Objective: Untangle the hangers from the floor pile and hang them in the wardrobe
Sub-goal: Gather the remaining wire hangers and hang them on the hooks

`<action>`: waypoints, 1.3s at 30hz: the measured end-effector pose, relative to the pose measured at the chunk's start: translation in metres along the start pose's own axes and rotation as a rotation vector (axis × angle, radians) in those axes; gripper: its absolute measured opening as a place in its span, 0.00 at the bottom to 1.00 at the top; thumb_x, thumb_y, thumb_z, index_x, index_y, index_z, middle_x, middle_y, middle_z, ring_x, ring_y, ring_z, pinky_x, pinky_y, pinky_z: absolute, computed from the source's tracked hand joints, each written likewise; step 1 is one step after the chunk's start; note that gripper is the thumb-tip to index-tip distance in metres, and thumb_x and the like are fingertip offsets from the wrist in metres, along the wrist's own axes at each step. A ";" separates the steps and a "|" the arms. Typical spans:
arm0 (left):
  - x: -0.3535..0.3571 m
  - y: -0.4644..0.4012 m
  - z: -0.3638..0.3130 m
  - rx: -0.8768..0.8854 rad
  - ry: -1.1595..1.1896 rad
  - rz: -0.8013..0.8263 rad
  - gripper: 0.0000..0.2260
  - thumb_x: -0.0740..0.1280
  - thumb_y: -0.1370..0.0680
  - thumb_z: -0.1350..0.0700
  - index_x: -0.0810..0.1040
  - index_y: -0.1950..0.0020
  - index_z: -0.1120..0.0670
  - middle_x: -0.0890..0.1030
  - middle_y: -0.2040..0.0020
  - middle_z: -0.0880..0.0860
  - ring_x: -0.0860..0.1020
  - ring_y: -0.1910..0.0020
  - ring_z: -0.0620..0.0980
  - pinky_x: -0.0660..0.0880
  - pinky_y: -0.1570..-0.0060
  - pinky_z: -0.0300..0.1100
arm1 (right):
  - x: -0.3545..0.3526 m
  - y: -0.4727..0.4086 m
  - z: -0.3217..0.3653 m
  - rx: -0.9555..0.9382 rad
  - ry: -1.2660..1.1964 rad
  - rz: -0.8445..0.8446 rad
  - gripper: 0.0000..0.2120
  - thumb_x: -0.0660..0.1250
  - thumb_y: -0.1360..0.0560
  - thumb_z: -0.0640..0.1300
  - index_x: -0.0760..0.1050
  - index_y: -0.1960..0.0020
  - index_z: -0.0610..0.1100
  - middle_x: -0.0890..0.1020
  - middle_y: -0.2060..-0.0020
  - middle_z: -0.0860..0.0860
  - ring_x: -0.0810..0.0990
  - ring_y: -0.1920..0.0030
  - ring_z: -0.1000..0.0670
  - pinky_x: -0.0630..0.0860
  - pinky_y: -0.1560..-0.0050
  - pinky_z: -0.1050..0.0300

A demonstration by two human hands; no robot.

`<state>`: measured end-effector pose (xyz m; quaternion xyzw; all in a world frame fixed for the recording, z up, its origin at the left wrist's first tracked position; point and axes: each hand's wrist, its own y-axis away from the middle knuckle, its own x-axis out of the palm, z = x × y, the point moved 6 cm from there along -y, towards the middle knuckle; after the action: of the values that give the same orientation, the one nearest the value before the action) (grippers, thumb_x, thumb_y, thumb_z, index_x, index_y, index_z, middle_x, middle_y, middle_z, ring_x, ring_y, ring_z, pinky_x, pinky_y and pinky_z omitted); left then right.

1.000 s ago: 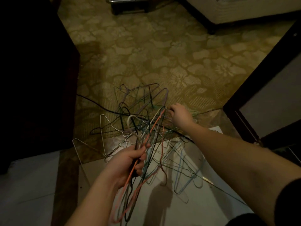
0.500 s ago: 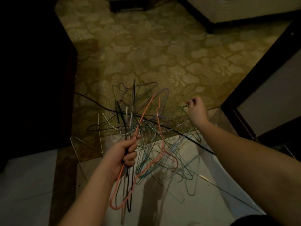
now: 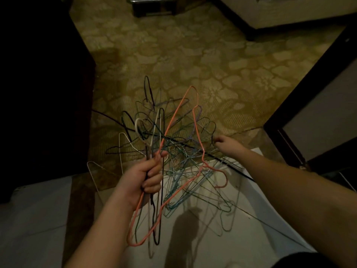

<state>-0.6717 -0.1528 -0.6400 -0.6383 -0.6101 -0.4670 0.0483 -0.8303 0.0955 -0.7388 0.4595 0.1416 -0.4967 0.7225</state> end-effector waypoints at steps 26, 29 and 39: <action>-0.008 -0.006 -0.005 0.113 -0.087 -0.122 0.11 0.62 0.25 0.56 0.76 0.45 0.58 0.63 0.74 0.48 0.58 0.84 0.40 0.55 0.83 0.29 | -0.020 0.037 0.033 -0.154 -0.262 -0.216 0.20 0.59 0.18 0.54 0.71 0.60 0.39 0.71 0.66 0.43 0.70 0.65 0.47 0.61 0.64 0.54; -0.008 -0.008 -0.007 0.147 -0.061 -0.143 0.12 0.62 0.26 0.56 0.75 0.45 0.58 0.64 0.74 0.48 0.59 0.84 0.41 0.55 0.83 0.30 | -0.027 0.040 0.046 -0.131 -0.315 -0.272 0.17 0.58 0.18 0.50 0.66 0.62 0.42 0.67 0.68 0.44 0.66 0.67 0.47 0.58 0.66 0.54; -0.002 -0.002 -0.027 0.259 0.073 -0.228 0.07 0.58 0.18 0.58 0.76 0.47 0.54 0.73 0.67 0.48 0.65 0.80 0.43 0.64 0.79 0.32 | -0.037 0.036 0.062 -0.020 -0.554 -0.166 0.12 0.60 0.19 0.51 0.75 0.52 0.42 0.68 0.70 0.49 0.65 0.72 0.51 0.60 0.70 0.56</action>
<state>-0.6879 -0.1714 -0.6275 -0.5360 -0.7313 -0.4099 0.0991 -0.8333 0.0702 -0.6618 0.2861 -0.0191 -0.6593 0.6950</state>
